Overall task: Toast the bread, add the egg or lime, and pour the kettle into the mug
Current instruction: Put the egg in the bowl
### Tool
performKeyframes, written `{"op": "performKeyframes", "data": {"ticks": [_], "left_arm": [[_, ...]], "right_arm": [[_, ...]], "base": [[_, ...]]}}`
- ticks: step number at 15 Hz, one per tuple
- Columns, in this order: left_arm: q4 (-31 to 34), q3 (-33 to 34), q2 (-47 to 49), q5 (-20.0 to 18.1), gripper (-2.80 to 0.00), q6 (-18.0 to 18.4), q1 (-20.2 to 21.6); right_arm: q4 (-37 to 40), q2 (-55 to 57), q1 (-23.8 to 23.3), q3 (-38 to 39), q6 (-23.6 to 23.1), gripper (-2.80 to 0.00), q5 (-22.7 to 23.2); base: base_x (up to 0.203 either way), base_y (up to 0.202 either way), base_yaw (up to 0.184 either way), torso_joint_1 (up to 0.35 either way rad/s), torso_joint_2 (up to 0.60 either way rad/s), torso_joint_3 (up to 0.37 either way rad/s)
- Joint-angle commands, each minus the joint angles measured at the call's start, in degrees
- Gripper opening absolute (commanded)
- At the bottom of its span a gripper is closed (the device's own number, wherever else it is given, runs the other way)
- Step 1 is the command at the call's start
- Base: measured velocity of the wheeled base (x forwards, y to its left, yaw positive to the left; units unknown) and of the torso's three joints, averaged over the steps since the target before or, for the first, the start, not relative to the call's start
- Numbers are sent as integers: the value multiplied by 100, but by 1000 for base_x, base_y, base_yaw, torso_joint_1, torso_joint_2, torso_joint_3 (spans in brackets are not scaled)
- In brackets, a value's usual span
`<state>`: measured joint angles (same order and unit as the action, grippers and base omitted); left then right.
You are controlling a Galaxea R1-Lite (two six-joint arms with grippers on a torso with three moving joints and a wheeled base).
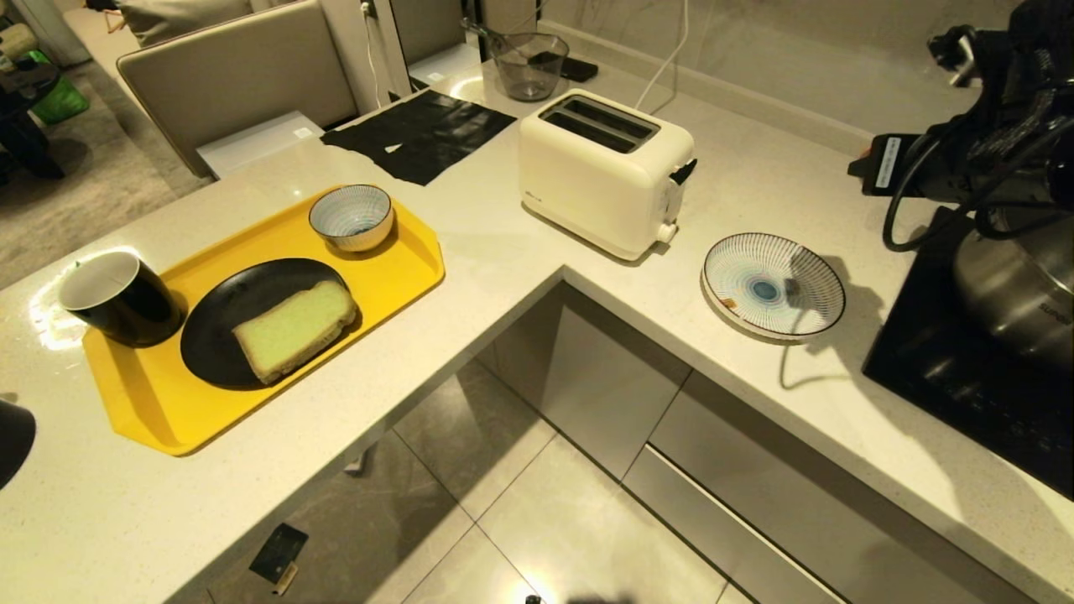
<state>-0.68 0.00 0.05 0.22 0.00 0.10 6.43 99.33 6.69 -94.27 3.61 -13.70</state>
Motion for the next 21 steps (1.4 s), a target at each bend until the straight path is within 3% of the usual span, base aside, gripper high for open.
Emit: {"op": "performKeyframes", "data": {"ticks": [1, 7, 11, 21], "left_arm": [[-2, 0, 4, 4, -280, 0, -1], [-2, 0, 4, 4, -280, 0, 8], [-2, 0, 4, 4, -280, 0, -1], [-2, 0, 4, 4, -280, 0, -1]], "right_arm": [[14, -444, 15, 6, -186, -280, 15], [44, -1038, 95, 65, -590, -280, 25], [305, -1471, 128, 469, -607, -280, 25], [298, -1575, 420, 346, -775, -280, 0]], "base": [[0, 0, 0, 0, 0, 0], [0, 0, 0, 0, 0, 0], [0, 0, 0, 0, 0, 0], [0, 0, 0, 0, 0, 0]]}}
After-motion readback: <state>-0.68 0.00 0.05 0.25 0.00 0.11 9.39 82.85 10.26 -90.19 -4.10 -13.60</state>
